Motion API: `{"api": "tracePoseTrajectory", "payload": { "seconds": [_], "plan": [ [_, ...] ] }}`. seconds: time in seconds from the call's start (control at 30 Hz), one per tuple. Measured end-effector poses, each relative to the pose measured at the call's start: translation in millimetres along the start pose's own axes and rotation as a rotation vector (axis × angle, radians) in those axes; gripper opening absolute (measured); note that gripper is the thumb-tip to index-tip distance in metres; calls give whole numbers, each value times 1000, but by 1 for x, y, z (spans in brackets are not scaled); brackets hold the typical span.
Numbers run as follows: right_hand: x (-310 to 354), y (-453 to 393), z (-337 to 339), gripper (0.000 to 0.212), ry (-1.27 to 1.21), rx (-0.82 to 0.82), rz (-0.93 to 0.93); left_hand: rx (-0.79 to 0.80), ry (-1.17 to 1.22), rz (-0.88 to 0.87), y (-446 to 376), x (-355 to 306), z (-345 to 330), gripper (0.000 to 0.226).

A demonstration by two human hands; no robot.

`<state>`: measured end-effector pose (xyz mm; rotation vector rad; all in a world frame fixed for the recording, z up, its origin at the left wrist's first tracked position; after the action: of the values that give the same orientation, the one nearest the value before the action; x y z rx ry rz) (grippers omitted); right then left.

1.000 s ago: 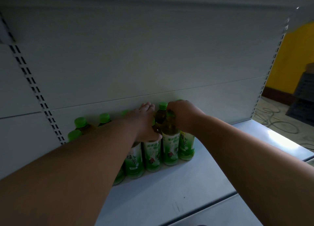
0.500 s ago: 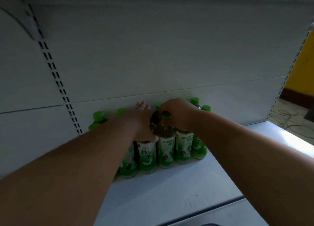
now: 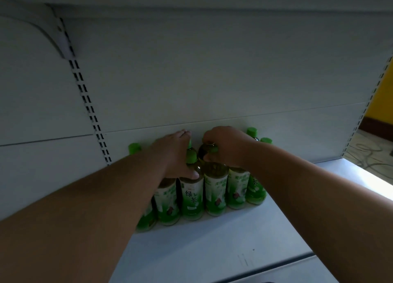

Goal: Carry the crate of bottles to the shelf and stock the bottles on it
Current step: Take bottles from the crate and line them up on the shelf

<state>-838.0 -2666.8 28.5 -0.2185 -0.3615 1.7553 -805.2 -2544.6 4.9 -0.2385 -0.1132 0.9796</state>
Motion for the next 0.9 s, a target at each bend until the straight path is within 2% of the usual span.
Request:
{"api": "tracePoseTrajectory", "payload": {
  "seconds": [0.1, 0.2, 0.27, 0.37, 0.43, 0.57, 0.67, 0.9],
  "plan": [
    [11, -1, 1, 55, 7, 34, 33, 30, -100, 22, 13, 19, 6, 126],
    [21, 4, -14, 42, 161, 143, 104, 94, -122, 37, 24, 33, -3, 125],
    [22, 7, -20, 46, 151, 102, 95, 89, -124, 27, 26, 35, -9, 126],
    [23, 3, -17, 69, 83, -28, 86, 75, -133, 35, 22, 36, -16, 129],
    [28, -2, -14, 62, -16, -38, 65, 104, -144, 39, 20, 37, -19, 131],
    [40, -13, -18, 43, 37, 26, 87, 146, -157, 38, 19, 42, -22, 133],
    [42, -18, -23, 41, 50, 73, 104, 126, -156, 34, 21, 41, -21, 134],
    [41, -22, -24, 43, 44, 58, 88, 133, -112, 33, 21, 39, -17, 134]
  ]
}}
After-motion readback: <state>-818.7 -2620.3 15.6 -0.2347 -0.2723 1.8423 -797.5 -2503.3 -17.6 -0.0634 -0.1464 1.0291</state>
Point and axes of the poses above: each hand's wrist, its own y-axis away from the middle knuckle, its own z-axis out of the back of the hand, x = y × z, the point moved 7 cm from there along -y, towards the middle knuckle, and after that the axes turned 12 degrees about -x, right-handed, at the moved point
